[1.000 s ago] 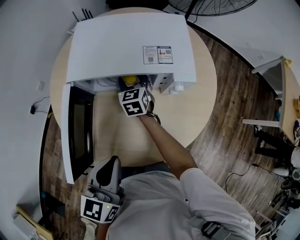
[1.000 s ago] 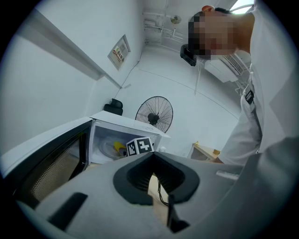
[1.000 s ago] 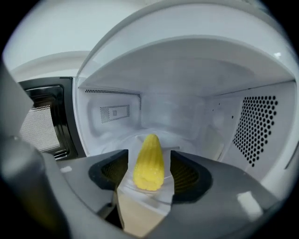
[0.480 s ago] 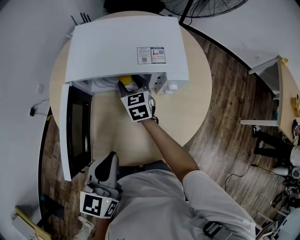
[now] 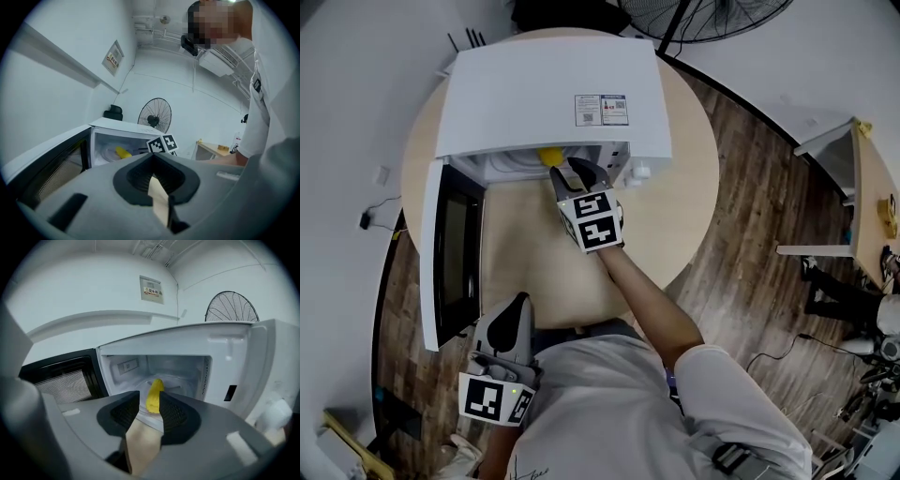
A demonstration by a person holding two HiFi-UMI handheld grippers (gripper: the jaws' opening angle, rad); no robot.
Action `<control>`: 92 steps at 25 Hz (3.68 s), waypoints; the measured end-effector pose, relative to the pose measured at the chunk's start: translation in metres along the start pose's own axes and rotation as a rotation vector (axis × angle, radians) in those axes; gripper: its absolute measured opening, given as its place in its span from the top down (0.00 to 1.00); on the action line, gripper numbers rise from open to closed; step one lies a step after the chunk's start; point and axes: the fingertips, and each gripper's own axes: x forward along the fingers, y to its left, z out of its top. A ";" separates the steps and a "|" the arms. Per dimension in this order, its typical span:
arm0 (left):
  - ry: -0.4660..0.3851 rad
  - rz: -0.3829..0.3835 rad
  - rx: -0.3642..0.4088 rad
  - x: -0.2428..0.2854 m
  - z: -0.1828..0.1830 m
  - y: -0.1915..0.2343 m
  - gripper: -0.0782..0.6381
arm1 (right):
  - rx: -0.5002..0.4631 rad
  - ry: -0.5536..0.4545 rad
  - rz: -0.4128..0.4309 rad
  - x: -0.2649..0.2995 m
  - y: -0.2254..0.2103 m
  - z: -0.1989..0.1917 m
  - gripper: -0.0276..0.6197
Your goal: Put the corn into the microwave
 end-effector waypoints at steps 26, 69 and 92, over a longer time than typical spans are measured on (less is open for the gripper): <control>-0.064 0.079 -0.058 -0.019 -0.003 -0.002 0.90 | 0.051 0.006 0.130 -0.123 0.031 -0.018 0.89; -0.010 0.235 -0.092 -0.038 -0.031 0.015 0.91 | 0.059 0.023 0.173 -0.249 0.044 -0.027 0.94; 0.024 0.250 -0.124 -0.032 -0.034 0.013 0.91 | 0.032 0.078 0.237 -0.252 0.037 -0.033 0.94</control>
